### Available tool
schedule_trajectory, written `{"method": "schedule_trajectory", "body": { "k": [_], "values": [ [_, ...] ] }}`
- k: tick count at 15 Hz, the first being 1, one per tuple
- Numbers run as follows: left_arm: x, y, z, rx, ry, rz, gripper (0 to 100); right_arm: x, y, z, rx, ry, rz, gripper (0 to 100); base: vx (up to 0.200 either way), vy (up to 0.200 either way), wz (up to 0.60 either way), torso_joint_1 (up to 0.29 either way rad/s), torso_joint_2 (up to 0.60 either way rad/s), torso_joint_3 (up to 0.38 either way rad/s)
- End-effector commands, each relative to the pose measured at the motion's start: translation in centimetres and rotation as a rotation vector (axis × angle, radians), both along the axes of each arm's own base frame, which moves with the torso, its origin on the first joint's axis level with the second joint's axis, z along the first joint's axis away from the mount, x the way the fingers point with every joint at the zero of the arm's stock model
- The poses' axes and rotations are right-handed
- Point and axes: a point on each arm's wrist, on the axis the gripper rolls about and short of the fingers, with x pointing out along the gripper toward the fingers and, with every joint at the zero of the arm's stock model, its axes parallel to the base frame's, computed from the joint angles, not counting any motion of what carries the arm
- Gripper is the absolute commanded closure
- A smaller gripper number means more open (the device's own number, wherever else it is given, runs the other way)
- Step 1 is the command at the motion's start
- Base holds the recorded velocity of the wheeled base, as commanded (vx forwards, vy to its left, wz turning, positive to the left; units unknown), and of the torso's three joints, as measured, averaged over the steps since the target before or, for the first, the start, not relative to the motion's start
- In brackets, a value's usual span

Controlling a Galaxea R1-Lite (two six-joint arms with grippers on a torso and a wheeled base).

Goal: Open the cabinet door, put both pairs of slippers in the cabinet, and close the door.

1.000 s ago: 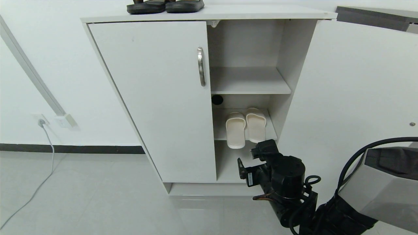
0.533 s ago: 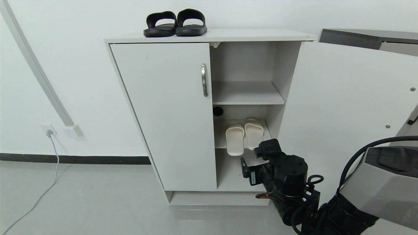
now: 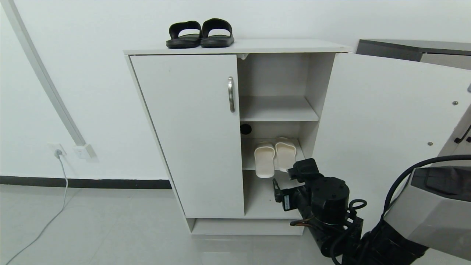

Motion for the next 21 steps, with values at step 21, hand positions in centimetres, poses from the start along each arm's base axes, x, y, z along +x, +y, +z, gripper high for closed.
{"method": "schedule_trajectory", "body": {
  "k": [21],
  "values": [
    [0.0, 0.0, 0.0, -0.002, 0.001, 0.001, 100, 0.7, -0.9, -1.1, 0.01, -0.037, 0.04, 0, 0.0, 0.143, 0.0, 0.002, 0.0, 0.002]
  ]
}}
